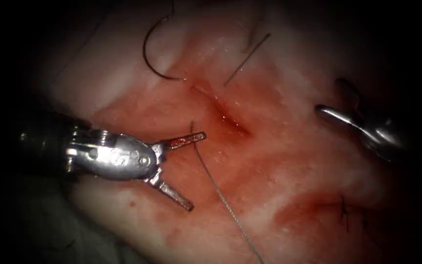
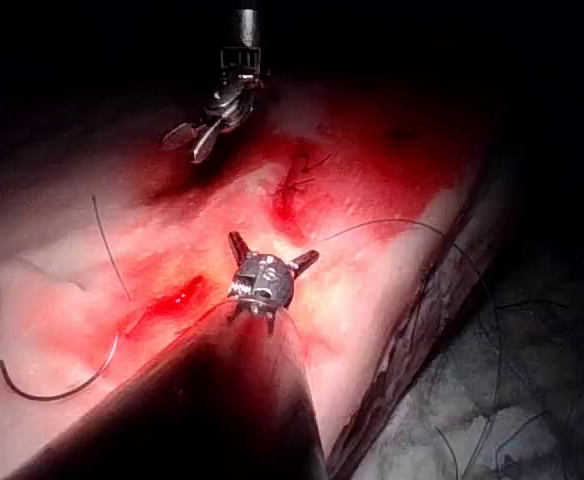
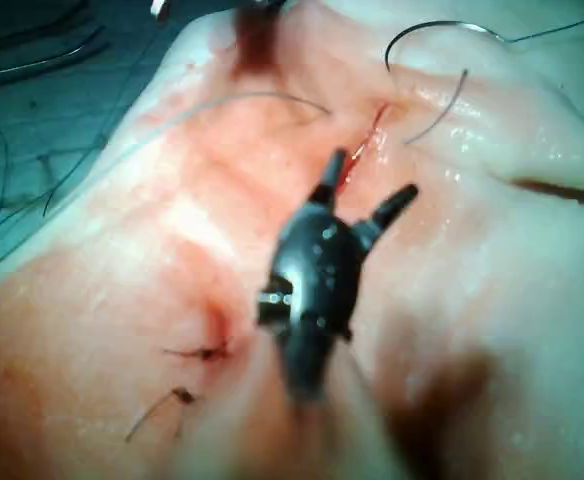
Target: Wound Closure
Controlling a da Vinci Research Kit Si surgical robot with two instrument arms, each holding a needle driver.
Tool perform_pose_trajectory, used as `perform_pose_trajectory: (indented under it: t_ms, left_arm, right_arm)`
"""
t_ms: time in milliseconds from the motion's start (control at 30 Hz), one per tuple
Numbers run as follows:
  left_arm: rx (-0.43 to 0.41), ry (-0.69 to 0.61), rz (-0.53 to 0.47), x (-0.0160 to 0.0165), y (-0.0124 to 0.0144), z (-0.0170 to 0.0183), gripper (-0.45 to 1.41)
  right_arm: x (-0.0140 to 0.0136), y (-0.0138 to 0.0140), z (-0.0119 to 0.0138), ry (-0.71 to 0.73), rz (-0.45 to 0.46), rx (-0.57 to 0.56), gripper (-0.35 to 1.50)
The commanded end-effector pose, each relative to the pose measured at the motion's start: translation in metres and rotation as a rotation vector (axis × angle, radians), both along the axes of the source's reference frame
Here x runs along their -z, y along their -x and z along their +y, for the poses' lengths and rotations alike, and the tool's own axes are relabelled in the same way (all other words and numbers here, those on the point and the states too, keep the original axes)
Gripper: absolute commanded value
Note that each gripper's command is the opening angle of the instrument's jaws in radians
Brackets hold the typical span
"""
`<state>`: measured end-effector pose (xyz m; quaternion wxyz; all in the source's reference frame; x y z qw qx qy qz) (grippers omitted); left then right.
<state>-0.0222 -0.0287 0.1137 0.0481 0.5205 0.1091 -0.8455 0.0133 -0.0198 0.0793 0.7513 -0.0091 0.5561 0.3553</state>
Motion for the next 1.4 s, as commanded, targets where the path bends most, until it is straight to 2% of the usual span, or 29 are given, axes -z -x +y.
perform_pose_trajectory:
  t_ms: [33,100,200,333,467,533,867,1300,1333,1400]
  left_arm:
    - [0.001,0.005,0.003,-0.0004,0.0004,-0.0005,0.98]
    - [-0.037,0.071,0.037,0.0000,0.0008,-0.0019,0.96]
    - [-0.090,0.182,0.089,0.0005,0.0019,-0.0040,0.82]
    - [-0.115,0.257,0.132,0.0003,0.0033,-0.0055,0.74]
    - [-0.131,0.306,0.169,0.0000,0.0045,-0.0065,0.72]
    - [-0.142,0.352,0.203,-0.0007,0.0059,-0.0074,0.72]
    - [-0.167,0.394,0.280,-0.0036,0.0079,-0.0091,0.69]
    - [-0.144,0.397,0.312,-0.0049,0.0116,-0.0095,0.66]
    - [-0.145,0.395,0.309,-0.0050,0.0117,-0.0096,0.64]
    - [-0.146,0.394,0.307,-0.0053,0.0119,-0.0098,0.41]
  right_arm:
    - [-0.0005,-0.0006,-0.0006,-0.002,0.002,0.002,1.30]
    - [-0.0006,-0.0006,-0.0006,-0.001,0.002,0.002,1.30]
    - [-0.0010,-0.0006,-0.0006,0.001,-0.001,0.003,1.30]
    - [-0.0014,-0.0006,-0.0008,0.002,-0.005,0.007,1.30]
    - [-0.0016,-0.0006,-0.0008,-0.001,-0.003,0.005,1.30]
    - [-0.0017,-0.0006,-0.0008,-0.002,-0.006,0.006,1.28]
    - [-0.0020,-0.0011,-0.0009,-0.001,-0.008,0.007,1.28]
    - [-0.0024,-0.0018,-0.0010,-0.007,0.003,0.010,1.28]
    - [-0.0024,-0.0018,-0.0010,-0.007,0.003,0.010,1.28]
    - [-0.0025,-0.0018,-0.0011,-0.011,0.005,0.008,1.28]
